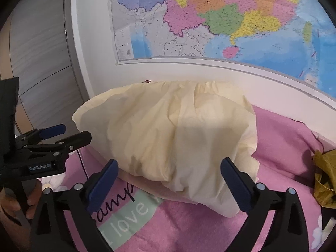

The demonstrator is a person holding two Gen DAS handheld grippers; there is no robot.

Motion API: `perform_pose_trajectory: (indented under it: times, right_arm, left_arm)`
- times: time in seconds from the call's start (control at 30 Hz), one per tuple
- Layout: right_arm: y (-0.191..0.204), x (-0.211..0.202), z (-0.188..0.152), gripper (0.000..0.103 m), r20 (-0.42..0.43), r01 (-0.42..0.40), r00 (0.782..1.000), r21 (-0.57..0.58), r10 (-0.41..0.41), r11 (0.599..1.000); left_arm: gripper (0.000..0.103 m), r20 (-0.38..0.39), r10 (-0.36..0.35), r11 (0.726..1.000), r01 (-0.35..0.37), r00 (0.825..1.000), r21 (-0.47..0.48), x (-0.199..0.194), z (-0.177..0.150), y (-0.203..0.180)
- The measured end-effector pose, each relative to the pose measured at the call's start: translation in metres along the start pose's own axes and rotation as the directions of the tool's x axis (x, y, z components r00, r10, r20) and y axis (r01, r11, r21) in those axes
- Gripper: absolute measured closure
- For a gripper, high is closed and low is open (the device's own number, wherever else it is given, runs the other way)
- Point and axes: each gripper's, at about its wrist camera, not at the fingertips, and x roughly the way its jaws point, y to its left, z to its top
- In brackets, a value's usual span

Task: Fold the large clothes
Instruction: 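Open both grippers and release the folded yellow garment onto the pink shirt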

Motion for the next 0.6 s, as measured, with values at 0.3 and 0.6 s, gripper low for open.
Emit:
perform_pose_trajectory:
  times: [0.3,0.6]
  right_arm:
    - [0.004,-0.004,-0.009,0.006,-0.004,0.042,0.999,0.003,-0.042,0.999]
    - [0.011,-0.015,-0.016,0.006,0.015,0.057,0.998,0.001,-0.057,0.998]
  left_arm:
    - [0.006,0.005,0.005,1.0,-0.005,1.0,-0.025,-0.012,-0.011,-0.001]
    - [0.006,0.012,0.013,0.999,-0.013,1.0,-0.033,-0.022,-0.017,-0.004]
